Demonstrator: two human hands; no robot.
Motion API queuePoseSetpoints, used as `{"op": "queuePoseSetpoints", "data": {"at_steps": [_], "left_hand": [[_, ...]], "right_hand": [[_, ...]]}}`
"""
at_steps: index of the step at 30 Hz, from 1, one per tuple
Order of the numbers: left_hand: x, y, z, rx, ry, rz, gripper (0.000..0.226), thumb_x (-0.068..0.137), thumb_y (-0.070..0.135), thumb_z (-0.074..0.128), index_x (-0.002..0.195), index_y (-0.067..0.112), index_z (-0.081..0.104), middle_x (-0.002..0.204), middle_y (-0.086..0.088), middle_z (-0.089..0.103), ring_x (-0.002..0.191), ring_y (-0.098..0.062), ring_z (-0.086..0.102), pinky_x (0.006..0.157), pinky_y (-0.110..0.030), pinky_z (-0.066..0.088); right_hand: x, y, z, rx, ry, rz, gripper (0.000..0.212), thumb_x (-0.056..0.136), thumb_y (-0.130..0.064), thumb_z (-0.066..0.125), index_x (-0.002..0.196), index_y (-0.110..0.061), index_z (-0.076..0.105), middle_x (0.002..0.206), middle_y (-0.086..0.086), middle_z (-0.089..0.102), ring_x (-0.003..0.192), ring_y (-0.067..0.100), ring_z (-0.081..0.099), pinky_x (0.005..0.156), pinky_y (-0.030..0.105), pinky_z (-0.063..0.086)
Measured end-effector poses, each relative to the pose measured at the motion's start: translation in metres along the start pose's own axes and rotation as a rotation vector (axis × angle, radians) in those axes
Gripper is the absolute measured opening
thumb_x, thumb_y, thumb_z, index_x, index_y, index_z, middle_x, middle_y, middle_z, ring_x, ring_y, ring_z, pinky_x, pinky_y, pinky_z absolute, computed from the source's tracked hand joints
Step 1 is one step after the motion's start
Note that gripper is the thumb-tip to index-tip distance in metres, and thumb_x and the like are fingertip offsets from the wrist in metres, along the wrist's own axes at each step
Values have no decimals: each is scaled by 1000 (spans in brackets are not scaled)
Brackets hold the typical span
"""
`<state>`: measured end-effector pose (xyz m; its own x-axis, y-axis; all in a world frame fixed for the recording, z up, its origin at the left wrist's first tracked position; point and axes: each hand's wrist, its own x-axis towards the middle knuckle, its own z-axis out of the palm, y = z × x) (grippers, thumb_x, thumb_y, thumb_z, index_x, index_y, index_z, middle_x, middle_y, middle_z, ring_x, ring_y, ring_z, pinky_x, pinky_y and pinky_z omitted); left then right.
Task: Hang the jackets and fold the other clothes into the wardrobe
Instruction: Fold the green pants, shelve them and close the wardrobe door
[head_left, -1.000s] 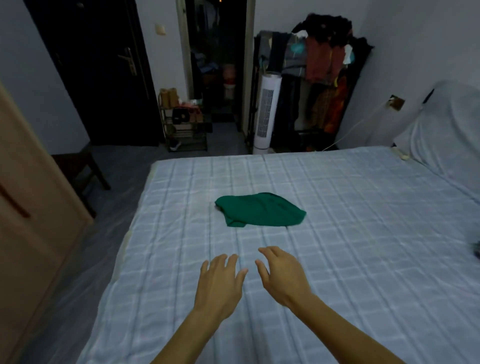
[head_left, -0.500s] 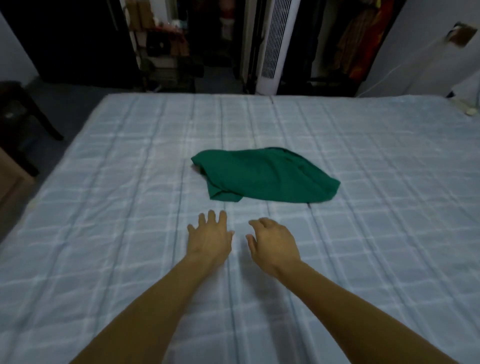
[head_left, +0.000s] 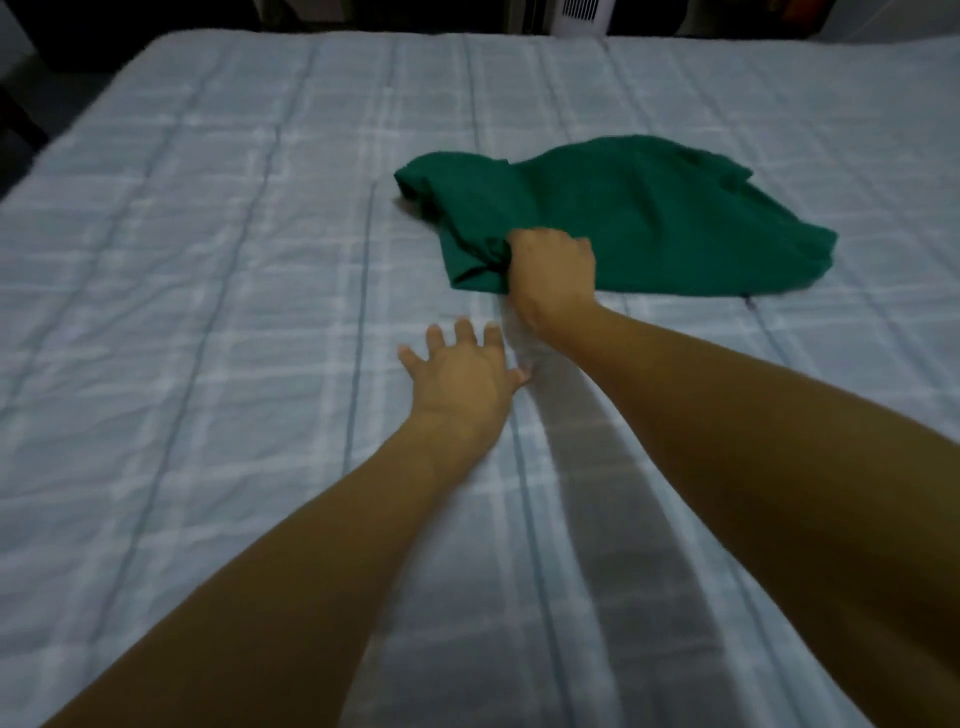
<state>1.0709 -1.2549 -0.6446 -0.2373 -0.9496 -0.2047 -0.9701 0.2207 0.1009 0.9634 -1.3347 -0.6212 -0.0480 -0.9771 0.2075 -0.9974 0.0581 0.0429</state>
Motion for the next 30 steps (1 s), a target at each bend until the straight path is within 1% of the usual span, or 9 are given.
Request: {"op": "queuePoseSetpoints", "data": {"at_steps": [2, 5, 11, 14, 17, 20, 22, 25, 30], "left_hand": [[1, 1, 3, -4, -4, 4, 64, 97, 54, 23, 151, 20, 11, 157, -10, 9, 141, -37, 9, 108, -64, 8], [-2, -1, -7, -67, -43, -3, 67, 96, 55, 29, 150, 20, 11, 157, -9, 10, 142, -34, 10, 110, -61, 8], [-85, -7, -35, -603, 49, -36, 87, 85, 43, 63, 145, 9, 10, 143, -17, 33, 123, -34, 44, 101, -46, 37], [-135, -5, -42, -470, 90, 47, 101, 78, 43, 69, 147, 25, -2, 148, -16, 26, 124, -33, 42, 99, -51, 39], [-172, 5, -58, -341, 122, 182, 106, 72, 31, 74, 151, 28, 3, 151, -15, 23, 127, -33, 40, 96, -53, 42], [-216, 18, -85, -328, 159, 211, 76, 69, 9, 74, 138, 14, 42, 136, -16, 45, 120, -35, 48, 96, -48, 44], [-251, 21, -105, -321, 220, 247, 47, 65, -1, 68, 110, 10, 60, 104, -13, 61, 92, -33, 60, 76, -36, 47], [-300, 22, -136, -353, 277, 223, 30, 65, -1, 69, 93, 9, 63, 83, -9, 64, 69, -26, 61, 59, -30, 43], [-379, 17, -205, -432, 336, 182, 36, 76, -3, 58, 105, 17, 57, 94, 0, 59, 73, -21, 58, 61, -39, 50]], "right_hand": [[-7, 3, -3, 20, 46, 4, 19, 87, -2, 44, 92, -12, 60, 96, 10, 65, 87, 30, 60, 66, 32, 30], [-31, 16, -25, 83, -19, -34, 18, 86, -3, 46, 92, -11, 61, 92, 14, 65, 84, 34, 61, 60, 33, 34], [-138, 35, -93, 294, -228, 20, 21, 86, -9, 49, 99, -17, 63, 96, 14, 68, 91, 36, 61, 67, 35, 44], [-201, 34, -129, 434, -278, 20, 23, 84, -10, 50, 100, -18, 64, 97, 9, 69, 89, 34, 61, 69, 36, 47], [-251, 25, -166, 571, -286, -74, 21, 81, -7, 51, 92, -14, 67, 92, 8, 69, 82, 29, 62, 68, 40, 49], [-290, 20, -199, 634, -232, -121, 19, 79, -3, 50, 84, -8, 67, 82, 9, 66, 73, 28, 61, 62, 39, 49], [-312, 18, -222, 662, -195, -110, 19, 83, -6, 49, 89, -8, 67, 86, 10, 66, 74, 28, 60, 63, 38, 49], [-340, 16, -263, 732, -196, -104, 17, 88, -14, 51, 99, -10, 63, 96, 8, 64, 81, 25, 59, 71, 39, 49], [-371, 10, -353, 850, -364, -30, 45, 70, -14, 51, 113, -17, 61, 108, 2, 66, 95, 19, 61, 84, 32, 52]]}}
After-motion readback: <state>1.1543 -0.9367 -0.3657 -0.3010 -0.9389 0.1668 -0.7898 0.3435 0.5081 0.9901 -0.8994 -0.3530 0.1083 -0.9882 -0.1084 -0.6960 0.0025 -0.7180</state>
